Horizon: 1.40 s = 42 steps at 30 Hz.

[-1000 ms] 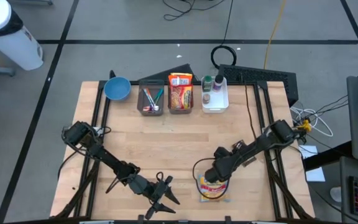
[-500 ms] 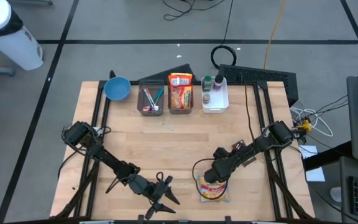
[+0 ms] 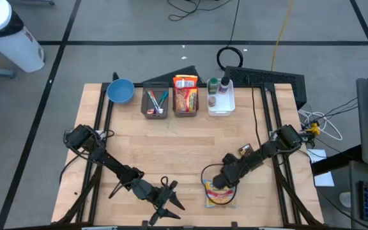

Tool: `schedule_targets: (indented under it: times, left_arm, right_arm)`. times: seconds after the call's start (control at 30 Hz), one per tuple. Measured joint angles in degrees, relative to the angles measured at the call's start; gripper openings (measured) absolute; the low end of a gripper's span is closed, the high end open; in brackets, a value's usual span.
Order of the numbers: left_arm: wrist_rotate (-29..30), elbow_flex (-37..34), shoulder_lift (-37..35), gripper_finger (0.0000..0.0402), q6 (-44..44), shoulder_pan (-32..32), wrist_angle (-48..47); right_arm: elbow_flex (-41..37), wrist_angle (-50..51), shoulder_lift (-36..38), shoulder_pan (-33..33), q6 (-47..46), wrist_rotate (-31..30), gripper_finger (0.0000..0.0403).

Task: Pick & Place Food Item
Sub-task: Put the orange seasoning pack into the white bin

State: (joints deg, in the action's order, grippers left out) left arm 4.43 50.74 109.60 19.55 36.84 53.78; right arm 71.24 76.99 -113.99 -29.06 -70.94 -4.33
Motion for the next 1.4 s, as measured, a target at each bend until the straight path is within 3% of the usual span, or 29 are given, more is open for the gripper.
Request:
schedule_targets:
  times: [0.3,0.77,0.9,1.1,1.4]
  left_arm:
    - [0.00,0.00,0.00,0.0182,0.00,0.00,0.00]
    - [0.00,0.00,0.00,0.0182,-0.02,0.00,-0.01]
    - [0.00,0.00,0.00,0.0182,-0.02,0.00,-0.02]
    - [0.00,0.00,0.00,0.0182,-0.02,0.00,-0.01]
    - [0.02,0.00,0.00,0.0182,-0.02,0.00,-0.01]
  right_arm:
    - [-0.15,0.24,0.00,0.04,-0.33,-0.26,0.0125]
    - [-6.55,-2.84,0.13,0.06,-1.00,1.53,0.0123]
    - [-7.87,-3.93,0.15,0.07,-0.38,1.66,0.0093]
    - [-8.31,-5.09,0.11,0.07,1.65,1.74,0.0010]
    - [-7.23,-4.09,0.11,0.22,4.29,1.69,0.0001]
